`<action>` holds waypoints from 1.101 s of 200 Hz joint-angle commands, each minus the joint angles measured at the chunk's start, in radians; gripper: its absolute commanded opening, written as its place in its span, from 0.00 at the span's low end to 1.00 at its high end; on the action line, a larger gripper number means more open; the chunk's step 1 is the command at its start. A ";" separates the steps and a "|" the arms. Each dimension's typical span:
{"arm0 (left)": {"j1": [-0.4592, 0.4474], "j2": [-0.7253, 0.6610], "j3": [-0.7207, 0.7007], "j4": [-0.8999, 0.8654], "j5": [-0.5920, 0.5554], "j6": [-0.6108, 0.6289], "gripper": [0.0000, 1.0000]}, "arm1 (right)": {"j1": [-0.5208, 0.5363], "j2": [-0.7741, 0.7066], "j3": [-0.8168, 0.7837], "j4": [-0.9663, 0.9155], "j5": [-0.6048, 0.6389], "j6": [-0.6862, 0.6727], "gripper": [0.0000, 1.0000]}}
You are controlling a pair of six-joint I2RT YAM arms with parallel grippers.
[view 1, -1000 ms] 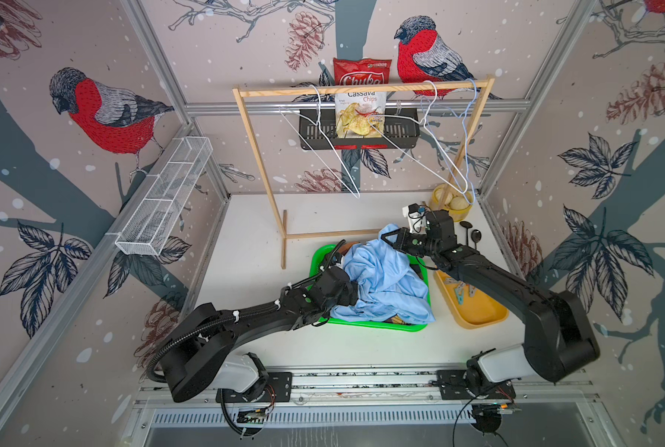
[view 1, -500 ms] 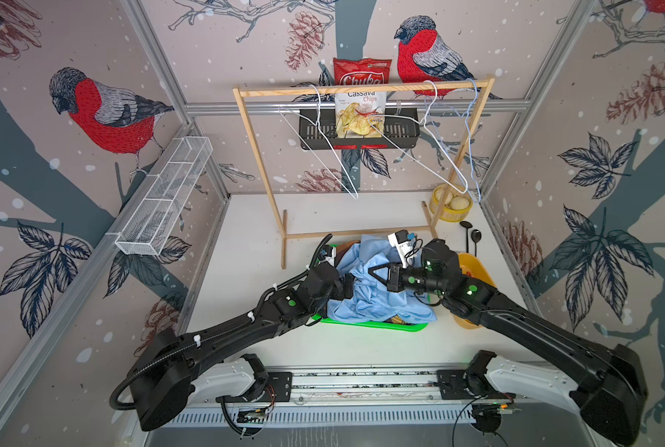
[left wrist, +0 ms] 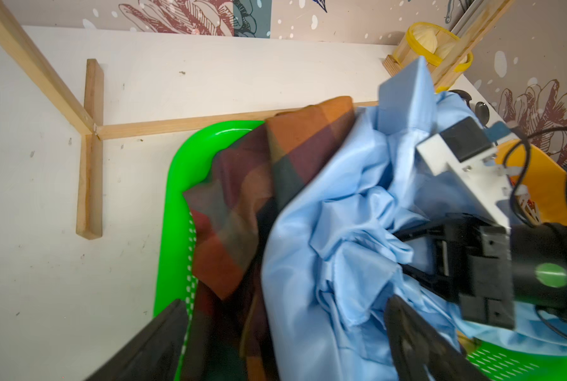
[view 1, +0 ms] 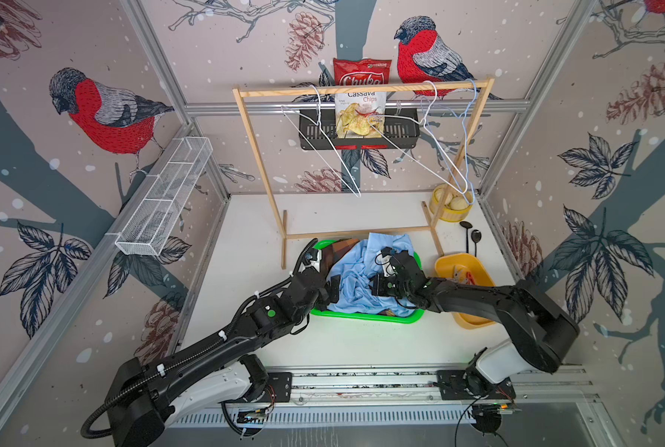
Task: Remove the clothespins securing long-sleeve shirts to the hanger
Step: Adjust the long-sleeve shirt at the bin.
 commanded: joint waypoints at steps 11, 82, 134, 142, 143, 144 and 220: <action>-0.002 0.111 0.059 0.118 0.090 0.059 0.92 | 0.011 0.085 -0.011 -0.107 0.079 -0.009 0.23; 0.010 0.409 0.106 0.278 0.043 -0.038 0.92 | -0.006 -0.031 -0.087 -0.139 0.065 -0.078 0.58; 0.012 0.496 0.009 0.346 0.006 -0.124 0.92 | -0.046 -0.157 -0.095 -0.221 -0.005 -0.166 0.78; 0.012 0.511 -0.003 0.354 0.007 -0.139 0.92 | -0.051 -0.186 -0.092 -0.245 -0.005 -0.181 0.81; 0.011 0.513 -0.005 0.356 0.007 -0.141 0.92 | -0.052 -0.189 -0.091 -0.249 -0.005 -0.183 0.82; 0.010 0.514 -0.007 0.358 0.008 -0.143 0.92 | -0.052 -0.193 -0.091 -0.252 -0.005 -0.186 0.82; -0.031 0.555 -0.024 0.377 0.031 -0.185 0.91 | -0.199 -0.535 0.025 -0.470 -0.002 -0.204 1.00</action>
